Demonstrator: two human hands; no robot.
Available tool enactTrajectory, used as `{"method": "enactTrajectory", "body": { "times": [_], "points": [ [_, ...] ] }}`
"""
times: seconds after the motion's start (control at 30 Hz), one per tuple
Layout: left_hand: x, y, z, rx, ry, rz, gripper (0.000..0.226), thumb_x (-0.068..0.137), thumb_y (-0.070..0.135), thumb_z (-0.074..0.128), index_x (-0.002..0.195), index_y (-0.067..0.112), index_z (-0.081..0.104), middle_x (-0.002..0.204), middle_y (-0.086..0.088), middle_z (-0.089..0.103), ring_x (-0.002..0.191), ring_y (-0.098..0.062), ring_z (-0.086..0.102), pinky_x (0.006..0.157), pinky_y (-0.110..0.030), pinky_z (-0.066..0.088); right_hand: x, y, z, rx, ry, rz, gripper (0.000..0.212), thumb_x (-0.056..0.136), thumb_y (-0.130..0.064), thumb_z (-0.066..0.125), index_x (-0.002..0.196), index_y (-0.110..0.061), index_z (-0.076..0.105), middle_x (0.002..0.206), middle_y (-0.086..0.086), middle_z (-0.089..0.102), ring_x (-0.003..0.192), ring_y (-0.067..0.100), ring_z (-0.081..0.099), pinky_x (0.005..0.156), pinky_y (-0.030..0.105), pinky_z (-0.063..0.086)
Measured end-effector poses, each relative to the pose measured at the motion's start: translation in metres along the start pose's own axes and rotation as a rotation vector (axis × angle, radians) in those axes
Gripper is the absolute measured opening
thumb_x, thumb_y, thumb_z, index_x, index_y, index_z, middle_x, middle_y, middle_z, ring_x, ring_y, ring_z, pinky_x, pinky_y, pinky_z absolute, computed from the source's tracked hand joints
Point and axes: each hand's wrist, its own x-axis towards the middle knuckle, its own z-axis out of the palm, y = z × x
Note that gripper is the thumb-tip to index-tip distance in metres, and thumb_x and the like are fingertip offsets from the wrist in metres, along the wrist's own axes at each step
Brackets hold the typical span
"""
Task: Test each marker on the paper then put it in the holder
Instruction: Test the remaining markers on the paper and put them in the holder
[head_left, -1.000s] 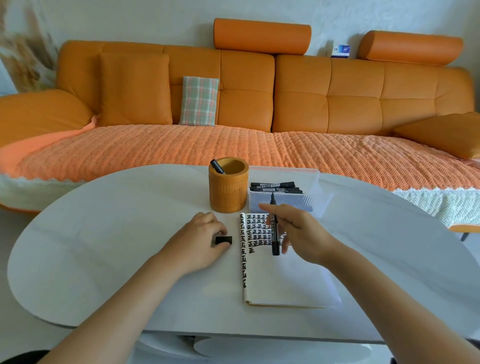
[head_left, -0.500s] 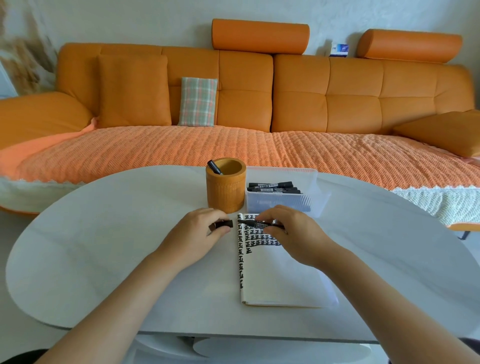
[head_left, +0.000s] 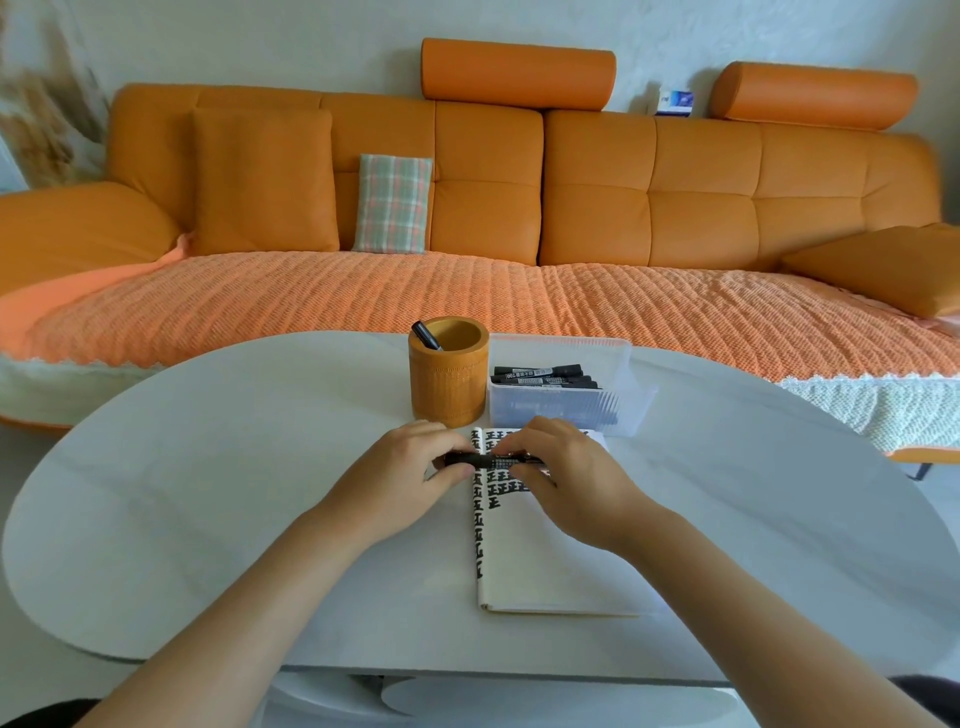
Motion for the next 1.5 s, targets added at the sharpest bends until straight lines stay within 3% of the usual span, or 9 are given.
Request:
{"method": "enactTrajectory", "body": {
  "times": [0.17,0.4,0.53,0.73,0.93,1.07,1.27,1.4,1.5],
  "points": [
    [0.003,0.001,0.002,-0.024,0.011,0.044,0.013,0.091,0.024,0.065,0.102,0.021,0.071,0.081,0.013,0.057,0.080,-0.002,0.051,0.065,-0.015,0.038,-0.002,-0.001,-0.001,0.077,0.063,0.014,0.025,0.083,-0.022,0.076,0.106,-0.020,0.068,0.094,-0.010,0.064,0.081,0.004,0.052,0.072,0.021,0.042],
    [0.004,0.002,0.008,-0.032,0.042,0.128,0.014,0.089,0.018,0.067,0.101,0.014,0.073,0.082,0.009,0.061,0.079,-0.005,0.050,0.069,-0.023,0.043,-0.004,-0.008,0.002,-0.072,0.133,-0.036,0.013,0.085,-0.030,0.065,0.095,-0.026,0.074,0.079,-0.012,0.066,0.073,0.008,0.057,0.057,0.017,0.036],
    [0.003,-0.003,0.018,0.001,0.020,0.150,0.015,0.089,0.021,0.066,0.101,0.013,0.072,0.092,0.003,0.067,0.088,-0.013,0.056,0.074,-0.037,0.047,-0.005,-0.008,0.003,-0.057,0.023,0.005,0.016,0.093,-0.032,0.057,0.088,-0.025,0.071,0.075,-0.011,0.064,0.071,0.011,0.055,0.058,0.024,0.041],
    [0.007,-0.005,0.013,0.010,0.011,0.166,0.013,0.091,0.028,0.064,0.095,0.018,0.072,0.079,0.011,0.058,0.079,-0.004,0.048,0.066,-0.031,0.044,-0.001,-0.007,0.006,-0.059,-0.046,0.031,0.017,0.099,-0.033,0.050,0.101,-0.029,0.067,0.090,-0.011,0.061,0.080,0.012,0.056,0.071,0.033,0.048],
    [0.024,-0.019,0.001,-0.072,0.213,-0.042,0.024,0.093,0.039,0.052,0.106,0.023,0.064,0.095,0.011,0.057,0.090,-0.003,0.053,0.077,-0.022,0.047,0.012,-0.001,-0.002,-0.007,0.016,0.105,0.020,0.100,-0.028,0.050,0.116,-0.032,0.063,0.096,-0.008,0.051,0.088,0.015,0.055,0.074,0.034,0.045],
    [0.043,-0.041,-0.004,-0.065,0.463,-0.248,0.042,0.088,0.032,0.065,0.124,0.016,0.051,0.117,-0.001,0.051,0.108,-0.015,0.048,0.087,-0.025,0.043,0.037,-0.005,-0.018,0.141,0.120,0.147,0.017,0.100,-0.020,0.053,0.110,-0.028,0.064,0.093,-0.013,0.055,0.084,0.000,0.054,0.071,0.016,0.039],
    [0.065,-0.057,-0.002,-0.267,0.342,-0.501,0.087,0.076,0.052,0.073,0.144,0.020,0.028,0.143,-0.002,0.033,0.129,-0.019,0.039,0.100,-0.044,0.045,0.112,-0.020,-0.042,0.192,0.252,0.145,0.010,0.097,-0.018,0.059,0.105,-0.023,0.064,0.084,-0.016,0.063,0.079,-0.004,0.058,0.066,0.007,0.041],
    [0.074,-0.062,0.005,-0.301,0.312,-0.489,0.088,0.069,0.052,0.080,0.137,0.021,0.034,0.136,0.000,0.038,0.121,-0.018,0.045,0.092,-0.037,0.049,0.157,-0.026,-0.042,0.134,0.239,0.130,0.013,0.095,-0.023,0.063,0.106,-0.017,0.066,0.089,-0.008,0.066,0.084,0.010,0.061,0.074,0.018,0.048],
    [0.079,-0.067,0.008,-0.297,0.335,-0.493,0.085,0.067,0.050,0.082,0.134,0.022,0.037,0.134,0.000,0.042,0.118,-0.019,0.048,0.088,-0.033,0.049,0.174,-0.026,-0.037,0.151,0.235,0.144,0.010,0.094,-0.024,0.064,0.104,-0.020,0.065,0.088,-0.011,0.063,0.076,0.002,0.057,0.064,0.012,0.041]
  ]
}}
